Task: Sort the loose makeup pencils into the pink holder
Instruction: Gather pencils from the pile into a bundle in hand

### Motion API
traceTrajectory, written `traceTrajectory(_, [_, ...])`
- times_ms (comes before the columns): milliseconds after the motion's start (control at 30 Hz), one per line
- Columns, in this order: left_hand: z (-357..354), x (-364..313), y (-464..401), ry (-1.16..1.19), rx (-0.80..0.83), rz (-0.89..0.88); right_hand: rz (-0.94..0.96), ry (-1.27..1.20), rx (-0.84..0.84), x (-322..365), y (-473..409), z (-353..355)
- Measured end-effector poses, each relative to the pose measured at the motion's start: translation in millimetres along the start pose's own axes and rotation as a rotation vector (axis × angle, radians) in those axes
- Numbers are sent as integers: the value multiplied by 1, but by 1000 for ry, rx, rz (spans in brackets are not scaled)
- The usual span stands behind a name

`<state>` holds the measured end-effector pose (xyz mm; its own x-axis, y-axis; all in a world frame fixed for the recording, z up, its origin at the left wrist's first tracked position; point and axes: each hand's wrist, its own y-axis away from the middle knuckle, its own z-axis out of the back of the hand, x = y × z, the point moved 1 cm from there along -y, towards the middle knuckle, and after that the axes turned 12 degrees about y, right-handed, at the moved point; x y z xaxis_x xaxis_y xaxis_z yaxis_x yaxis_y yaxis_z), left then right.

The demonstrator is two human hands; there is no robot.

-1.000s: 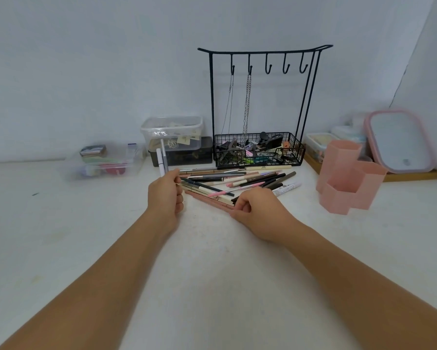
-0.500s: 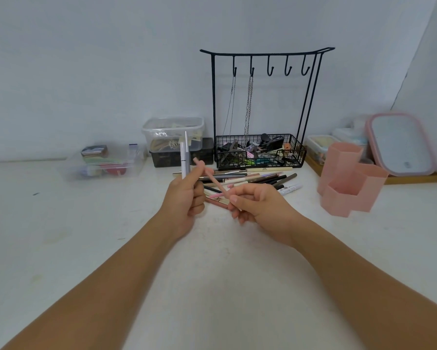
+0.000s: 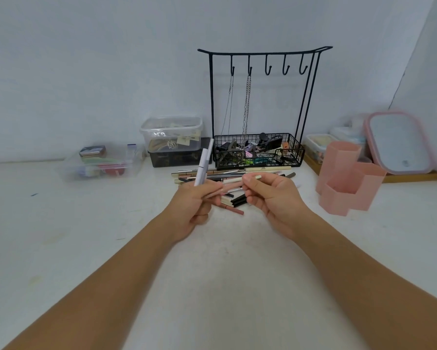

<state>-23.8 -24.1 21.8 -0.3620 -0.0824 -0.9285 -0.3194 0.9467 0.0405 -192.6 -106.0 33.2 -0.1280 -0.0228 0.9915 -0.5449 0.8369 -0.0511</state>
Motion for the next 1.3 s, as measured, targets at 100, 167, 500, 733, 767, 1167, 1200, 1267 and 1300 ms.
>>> traceTrajectory(100, [-1,1,1,-20,91,18,2,-82,10,0,2,-1])
traceTrajectory(167, [-2,0,4,-62,145,32,9,-136,34,1,3,-1])
traceTrajectory(500, [-4,3,6,-41,150,60,20,-96,170,0,4,-3])
traceTrajectory(733, [2,-2,-2,183,-71,-129,62,214,61,-5,3,-5])
traceTrajectory(767, [3,-3,-3,221,-77,-139,61,262,79,-6,4,-6])
traceTrajectory(1167, [0,-5,-4,54,-240,-182,255,738,-118,-13,-1,-7])
traceTrajectory(1200, [5,-8,-6,51,-303,-186,262,877,-129,-14,-3,-3])
traceTrajectory(1267, [16,-10,-8,33,-407,-182,236,1095,-84,-18,-6,2])
traceTrajectory(1300, [20,-10,-9,21,-448,-177,222,1171,-48,-19,-7,2])
